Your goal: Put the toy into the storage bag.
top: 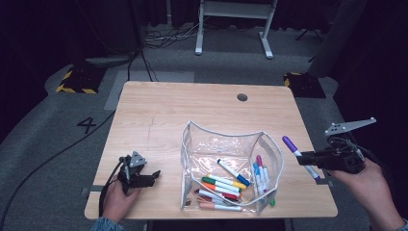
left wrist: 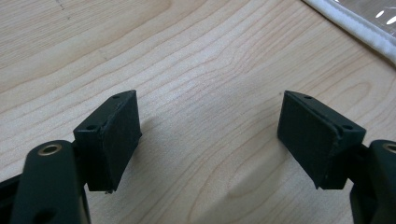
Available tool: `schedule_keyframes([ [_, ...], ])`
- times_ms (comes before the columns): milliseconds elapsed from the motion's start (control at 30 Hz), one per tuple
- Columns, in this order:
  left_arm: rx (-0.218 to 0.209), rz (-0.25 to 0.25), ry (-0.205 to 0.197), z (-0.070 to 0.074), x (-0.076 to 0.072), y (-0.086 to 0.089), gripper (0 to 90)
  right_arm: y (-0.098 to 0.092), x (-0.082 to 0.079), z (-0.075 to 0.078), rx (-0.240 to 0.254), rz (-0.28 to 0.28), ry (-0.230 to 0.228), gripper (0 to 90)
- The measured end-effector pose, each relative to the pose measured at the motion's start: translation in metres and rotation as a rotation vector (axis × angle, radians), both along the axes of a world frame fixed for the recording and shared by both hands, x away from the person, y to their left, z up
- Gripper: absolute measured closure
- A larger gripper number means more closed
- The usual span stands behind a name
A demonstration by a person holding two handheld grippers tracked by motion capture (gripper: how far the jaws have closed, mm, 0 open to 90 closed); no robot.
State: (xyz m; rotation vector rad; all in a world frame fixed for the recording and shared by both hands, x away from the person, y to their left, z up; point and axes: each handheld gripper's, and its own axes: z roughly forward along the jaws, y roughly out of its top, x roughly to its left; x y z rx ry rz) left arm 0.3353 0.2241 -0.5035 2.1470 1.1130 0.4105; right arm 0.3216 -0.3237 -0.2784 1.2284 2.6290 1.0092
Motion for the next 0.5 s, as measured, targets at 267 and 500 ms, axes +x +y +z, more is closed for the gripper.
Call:
schedule_keyframes([
  [267, 0.0, 0.0, 0.0, 0.0, 0.0, 0.0, 21.5, 0.031, -0.01, 0.02, -0.02, 0.108, -0.016, 76.2],
  [500, 0.0, 0.0, 0.0, 0.0, 0.0, 0.0, 21.5, 0.064, -0.01, 0.027, -0.05, 0.193, -0.019, 76.2],
])
